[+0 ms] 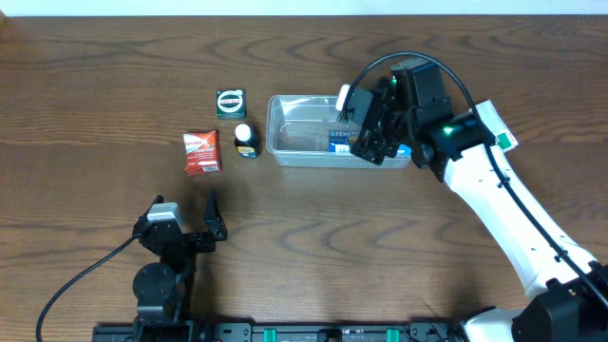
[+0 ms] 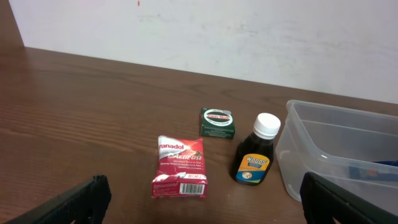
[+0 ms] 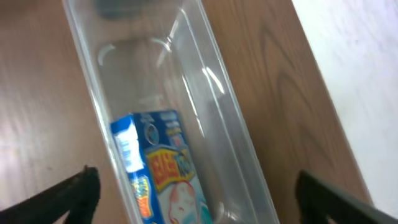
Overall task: Pack container
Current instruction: 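Lower the blue box flat into the container and release it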
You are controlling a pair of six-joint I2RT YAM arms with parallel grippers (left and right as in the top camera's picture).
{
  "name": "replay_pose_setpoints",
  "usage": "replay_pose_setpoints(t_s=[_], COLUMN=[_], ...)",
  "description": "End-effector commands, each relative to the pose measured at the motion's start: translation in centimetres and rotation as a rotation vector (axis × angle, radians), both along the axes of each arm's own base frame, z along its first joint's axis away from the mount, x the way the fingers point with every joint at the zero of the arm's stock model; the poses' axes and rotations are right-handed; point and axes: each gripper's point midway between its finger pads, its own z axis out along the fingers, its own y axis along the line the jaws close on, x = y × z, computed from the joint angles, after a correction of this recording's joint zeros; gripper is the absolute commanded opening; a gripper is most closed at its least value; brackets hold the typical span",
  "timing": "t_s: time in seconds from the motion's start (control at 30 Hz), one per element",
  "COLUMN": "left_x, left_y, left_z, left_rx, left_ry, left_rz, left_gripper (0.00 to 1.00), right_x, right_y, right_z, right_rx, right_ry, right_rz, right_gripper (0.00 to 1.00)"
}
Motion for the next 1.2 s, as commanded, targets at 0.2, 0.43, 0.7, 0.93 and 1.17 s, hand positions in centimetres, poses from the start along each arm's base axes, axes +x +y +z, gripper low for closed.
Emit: replay_pose_setpoints(t_s=[0.2, 0.43, 0.7, 0.93, 1.17], left_x=[0.0, 0.0, 0.0, 0.0, 0.0], left_y=[-0.1, -0.1, -0.1, -0.1, -0.1], left_z=[-1.7, -1.7, -1.7, -1.7, -1.7], left_rx=[0.012, 0.012, 0.012, 0.012, 0.012], left_ry=[0.037, 0.037, 0.037, 0.037, 0.037], left_rz=[-0.012, -0.012, -0.012, -0.012, -0.012], left_gripper=[0.98, 0.98, 0.98, 0.98, 0.98], right_x=[0.5, 1.2, 0.1, -1.3, -1.8], right_y=[-0.1, -1.7, -2.1, -3.0, -3.2], right_z=[-0.1, -1.6, -3.2, -6.4, -8.1], right_rx=[0.262, 0.379, 0.302, 0.256, 0.253], right_ry=[0.226, 0.385, 0.392, 0.436, 0.440], right_rz=[-0.302, -0.590, -0.640, -0.687, -0.689], right_gripper=[0.81, 0.13, 0.01, 0.01, 0.01])
